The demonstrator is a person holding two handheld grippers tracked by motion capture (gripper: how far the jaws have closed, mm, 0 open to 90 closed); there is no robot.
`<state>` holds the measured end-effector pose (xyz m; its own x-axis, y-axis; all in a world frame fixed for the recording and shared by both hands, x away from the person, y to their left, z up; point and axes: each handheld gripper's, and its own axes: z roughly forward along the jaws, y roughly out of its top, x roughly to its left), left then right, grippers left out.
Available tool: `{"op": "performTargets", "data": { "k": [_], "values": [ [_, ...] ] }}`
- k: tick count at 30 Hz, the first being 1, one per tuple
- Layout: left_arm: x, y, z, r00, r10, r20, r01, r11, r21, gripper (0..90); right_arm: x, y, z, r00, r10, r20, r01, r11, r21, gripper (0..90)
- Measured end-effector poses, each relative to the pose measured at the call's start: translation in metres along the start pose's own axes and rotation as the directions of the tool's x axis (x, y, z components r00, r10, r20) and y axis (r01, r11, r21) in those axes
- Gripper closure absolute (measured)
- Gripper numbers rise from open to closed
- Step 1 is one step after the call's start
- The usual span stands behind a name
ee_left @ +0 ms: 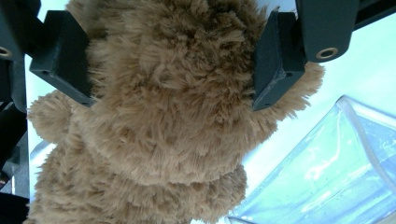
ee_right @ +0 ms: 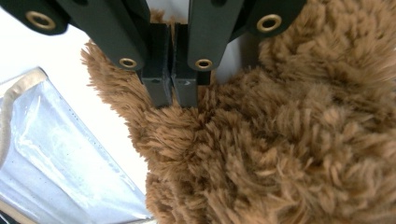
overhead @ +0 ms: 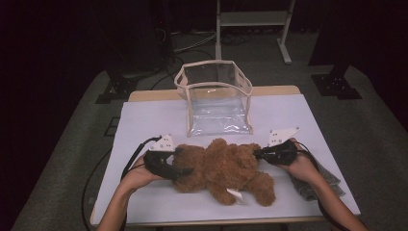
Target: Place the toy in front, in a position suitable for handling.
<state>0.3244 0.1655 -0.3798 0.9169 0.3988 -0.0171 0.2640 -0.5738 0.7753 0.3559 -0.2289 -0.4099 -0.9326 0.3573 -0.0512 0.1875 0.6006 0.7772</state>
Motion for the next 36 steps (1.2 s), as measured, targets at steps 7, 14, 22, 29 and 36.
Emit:
{"op": "performTargets", "data": {
  "k": [7, 14, 22, 29, 36],
  "values": [
    [-0.005, 0.014, 0.007, 0.9997, 0.020, 0.014, -0.020, 0.9998, -0.007, 22.4, 0.005, -0.002, -0.022, 1.0000, -0.003, 0.002, 0.003, 1.000, 0.016, 88.2],
    [-0.007, 0.018, 0.013, 0.9990, 0.023, 0.038, -0.023, 0.9996, -0.015, 22.4, -0.002, -0.016, -0.028, 0.9982, 0.054, -0.026, -0.054, 0.998, -0.011, 73.6],
    [-0.009, 0.009, 0.005, 0.9936, 0.112, -0.012, -0.113, 0.9907, -0.076, 19.5, 0.011, -0.009, -0.049, 0.9917, 0.036, -0.124, -0.053, 0.989, -0.140, 53.5],
    [-0.004, -0.007, 0.007, 0.9926, 0.122, -0.005, -0.122, 0.9886, -0.089, 16.3, 0.034, 0.002, -0.048, 0.9864, -0.021, -0.163, -0.008, 0.984, -0.175, 42.0],
    [-0.010, -0.005, 0.014, 0.9947, 0.085, 0.057, -0.081, 0.9936, -0.078, 30.7, 0.039, 0.013, -0.028, 0.9932, -0.011, -0.116, -0.007, 0.987, -0.161, 56.3]
  ]
}}
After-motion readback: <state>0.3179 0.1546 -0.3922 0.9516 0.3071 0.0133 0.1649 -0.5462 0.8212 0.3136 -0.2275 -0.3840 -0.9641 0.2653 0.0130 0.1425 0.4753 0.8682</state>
